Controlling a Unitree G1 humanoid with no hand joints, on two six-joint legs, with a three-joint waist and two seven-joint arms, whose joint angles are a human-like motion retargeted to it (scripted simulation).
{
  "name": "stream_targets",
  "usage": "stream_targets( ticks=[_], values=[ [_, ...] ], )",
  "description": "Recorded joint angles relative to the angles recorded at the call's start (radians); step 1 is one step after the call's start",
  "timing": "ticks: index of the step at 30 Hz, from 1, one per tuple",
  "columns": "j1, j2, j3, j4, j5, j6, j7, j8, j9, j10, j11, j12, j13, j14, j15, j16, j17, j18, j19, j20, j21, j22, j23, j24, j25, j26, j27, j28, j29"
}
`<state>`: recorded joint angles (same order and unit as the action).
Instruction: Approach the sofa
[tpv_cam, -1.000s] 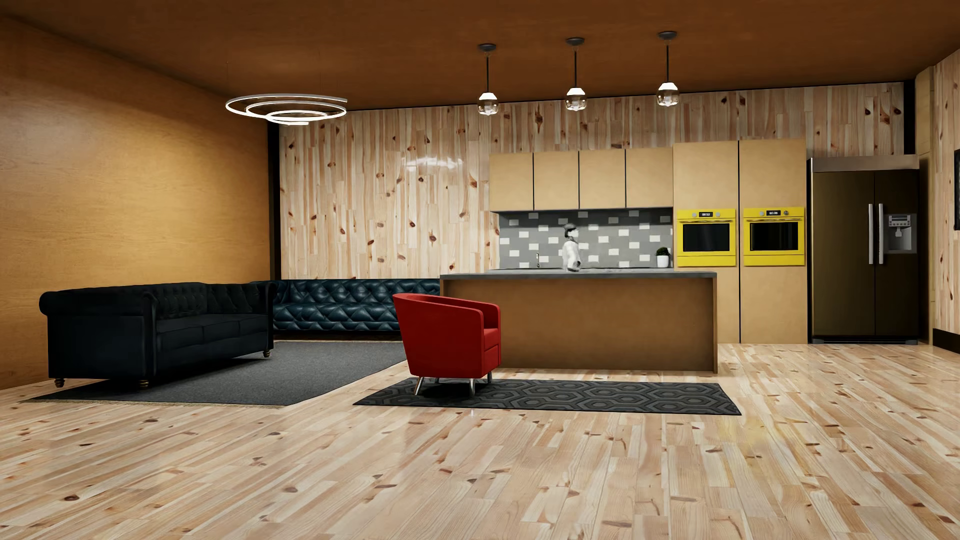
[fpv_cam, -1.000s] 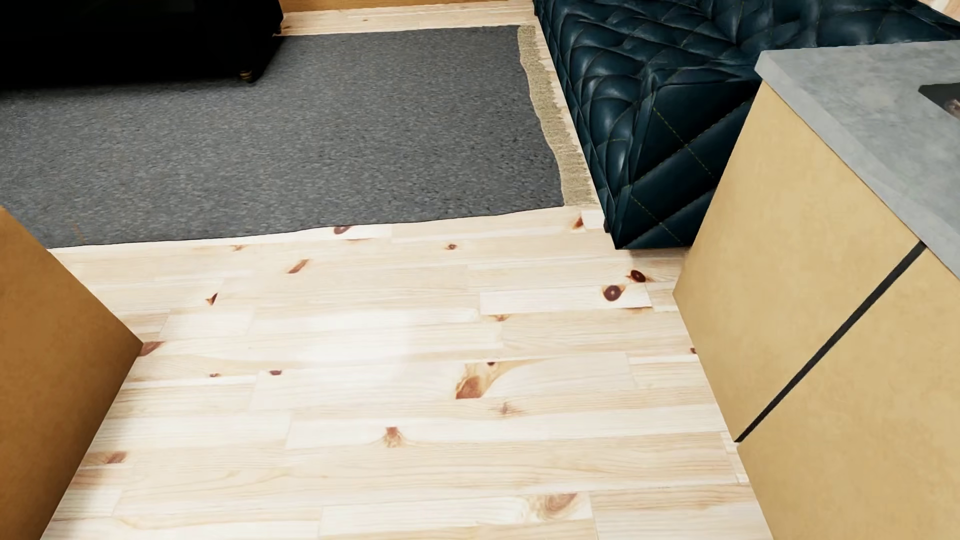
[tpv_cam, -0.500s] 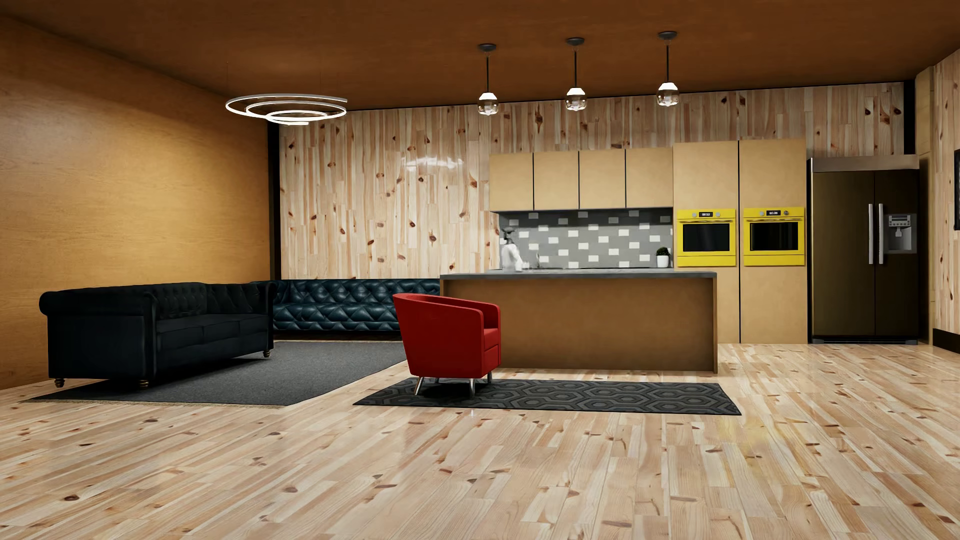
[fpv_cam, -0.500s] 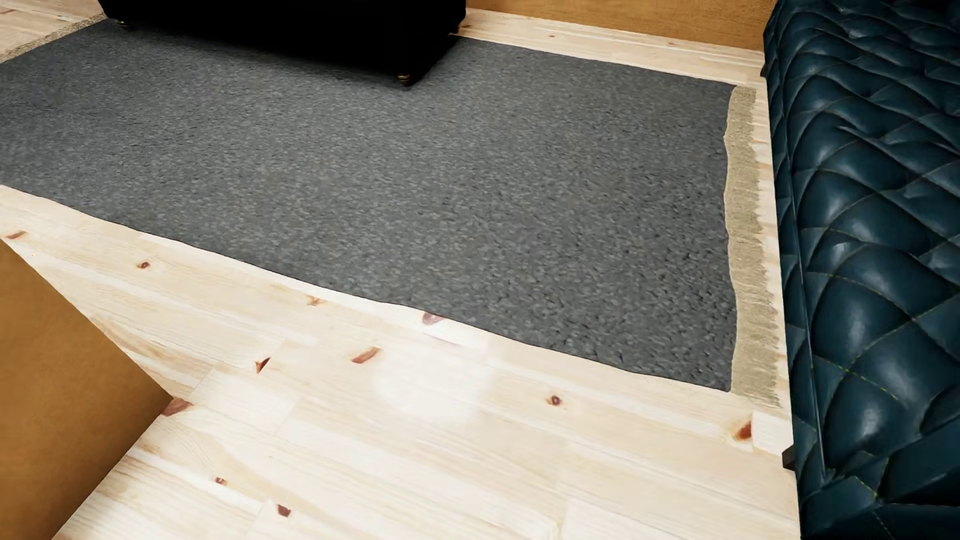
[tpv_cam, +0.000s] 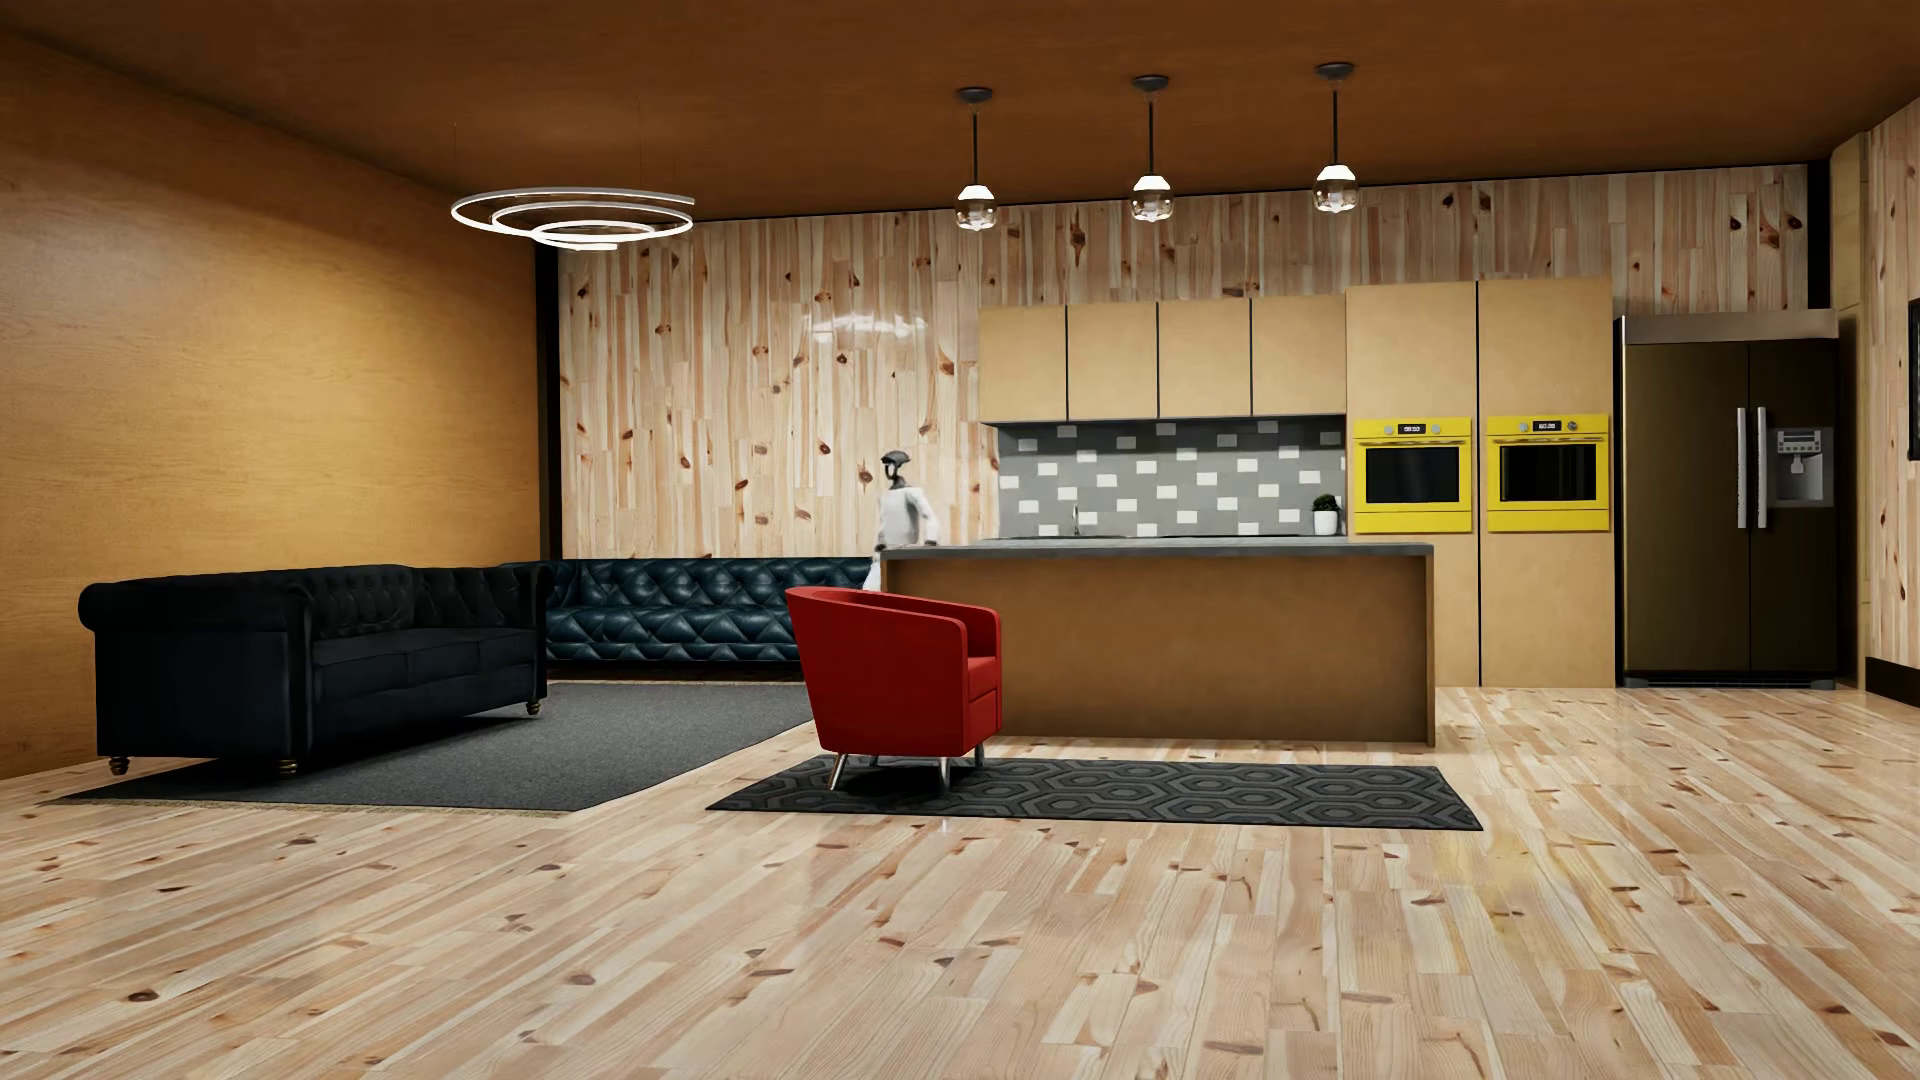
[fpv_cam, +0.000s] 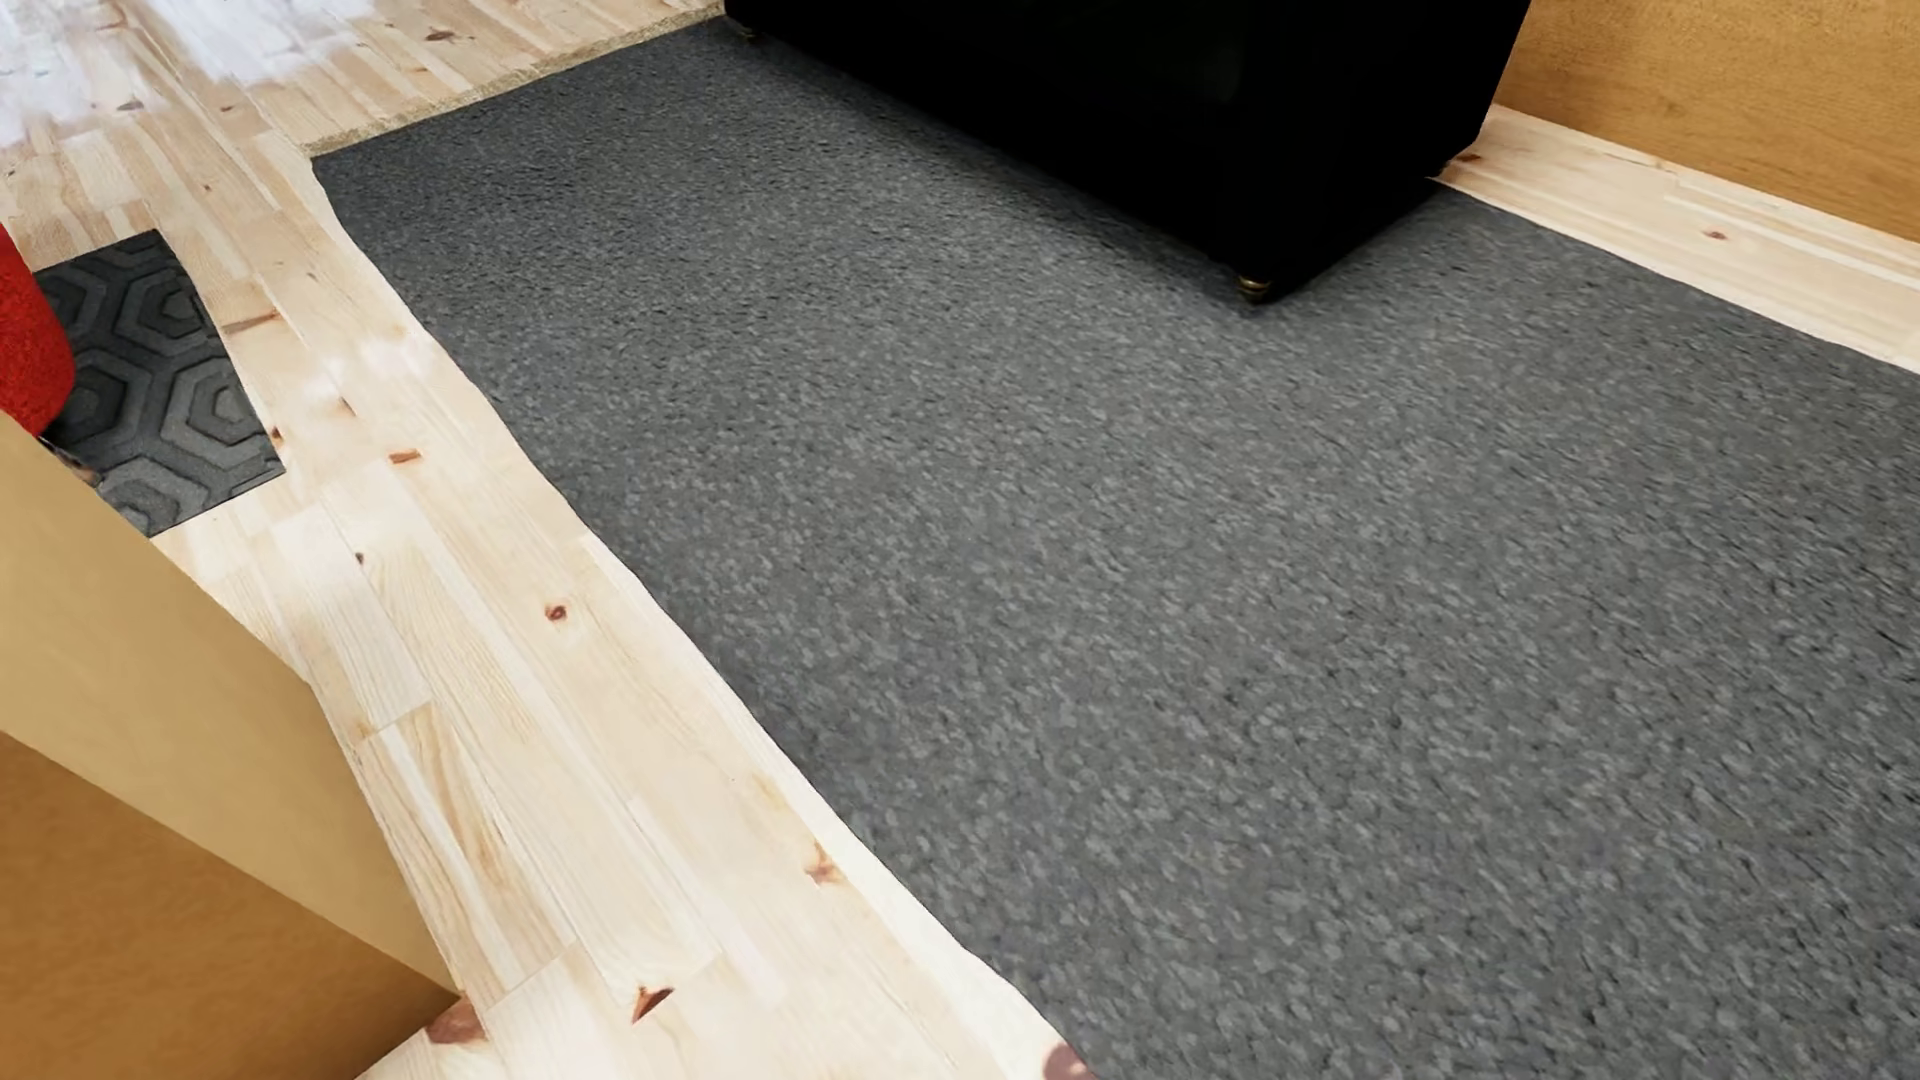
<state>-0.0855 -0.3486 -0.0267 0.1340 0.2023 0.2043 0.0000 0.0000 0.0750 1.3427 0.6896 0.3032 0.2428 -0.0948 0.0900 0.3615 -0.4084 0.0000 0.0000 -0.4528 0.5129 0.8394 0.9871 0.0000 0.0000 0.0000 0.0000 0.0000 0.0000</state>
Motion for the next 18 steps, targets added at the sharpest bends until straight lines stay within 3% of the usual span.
stream_targets(
  ticks=[1, 2, 4, 7, 9, 10, 12, 13, 15, 16, 18],
  values=[
    [-0.098, 0.142, 0.059, -0.024, -0.008, -0.027, 0.0, 0.0, 0.013, 0.006, -0.069, 0.02, -0.027, -0.137, -0.073, 0.011, -0.017, 0.0, 0.0, -0.015, 0.005, 0.026, -0.046, 0.0, 0.0, 0.0, 0.0, 0.0, 0.0],
    [-0.167, 0.289, 0.123, -0.039, -0.025, -0.051, 0.0, 0.0, 0.03, -0.078, -0.143, 0.044, -0.046, -0.197, -0.152, 0.026, -0.038, 0.0, 0.0, -0.021, 0.001, 0.047, -0.11, 0.0, 0.0, 0.0, 0.0, 0.0, 0.0],
    [-0.311, 0.495, 0.229, -0.034, -0.062, -0.086, 0.0, 0.0, 0.03, -0.371, -0.255, 0.086, -0.118, -0.189, -0.311, 0.05, -0.051, 0.0, 0.0, 0.008, -0.063, 0.081, -0.175, 0.0, 0.0, 0.0, 0.0, 0.0, 0.0],
    [-0.426, 0.673, 0.341, 0.019, -0.094, -0.092, 0.0, 0.0, -0.001, -0.845, -0.287, 0.116, -0.244, -0.138, -0.448, 0.066, -0.077, 0.0, 0.0, 0.047, -0.114, 0.132, -0.269, 0.0, 0.0, 0.0, 0.0, 0.0, 0.0],
    [-0.476, 0.76, 0.402, 0.037, -0.162, -0.113, 0.0, 0.0, 0.004, -0.753, -0.218, 0.139, -0.256, -0.141, -0.38, 0.07, -0.071, 0.0, 0.0, 0.059, -0.154, 0.165, -0.32, 0.0, 0.0, 0.0, 0.0, 0.0, 0.0],
    [-0.492, 0.763, 0.412, 0.023, -0.192, -0.133, 0.0, 0.0, -0.006, -0.645, -0.121, 0.147, -0.235, -0.102, -0.264, 0.067, -0.051, 0.0, 0.0, 0.057, -0.169, 0.194, -0.328, 0.0, 0.0, 0.0, 0.0, 0.0, 0.0],
    [-0.454, 0.653, 0.365, -0.058, -0.231, -0.182, 0.0, 0.0, -0.005, -0.47, 0.25, 0.138, -0.168, -0.065, 0.077, 0.056, -0.003, 0.0, 0.0, 0.038, -0.162, 0.248, -0.294, 0.0, 0.0, 0.0, 0.0, 0.0, 0.0],
    [-0.366, 0.563, 0.321, -0.11, -0.23, -0.19, 0.0, 0.0, 0.022, -0.464, 0.473, 0.126, -0.138, -0.105, 0.131, 0.046, 0.008, 0.0, 0.0, 0.045, -0.13, 0.233, -0.272, 0.0, 0.0, 0.0, 0.0, 0.0, 0.0],
    [-0.168, 0.325, 0.218, -0.138, -0.171, -0.168, 0.0, 0.0, 0.037, -0.559, 0.715, 0.103, -0.093, -0.144, -0.004, 0.018, 0.047, 0.0, 0.0, 0.069, -0.065, 0.144, -0.17, 0.0, 0.0, 0.0, 0.0, 0.0, 0.0],
    [-0.062, 0.217, 0.152, -0.13, -0.131, -0.142, 0.0, 0.0, 0.034, -0.632, 0.668, 0.094, -0.043, -0.145, -0.003, 0.004, 0.065, 0.0, 0.0, 0.09, -0.073, 0.072, -0.131, 0.0, 0.0, 0.0, 0.0, 0.0, 0.0],
    [0.137, 0.064, 0.022, -0.109, -0.097, -0.112, 0.0, 0.0, 0.034, -0.763, 0.312, 0.067, 0.046, -0.15, 0.127, 0.001, 0.063, 0.0, 0.0, 0.115, -0.002, -0.094, -0.06, 0.0, 0.0, 0.0, 0.0, 0.0, 0.0]
  ],
)
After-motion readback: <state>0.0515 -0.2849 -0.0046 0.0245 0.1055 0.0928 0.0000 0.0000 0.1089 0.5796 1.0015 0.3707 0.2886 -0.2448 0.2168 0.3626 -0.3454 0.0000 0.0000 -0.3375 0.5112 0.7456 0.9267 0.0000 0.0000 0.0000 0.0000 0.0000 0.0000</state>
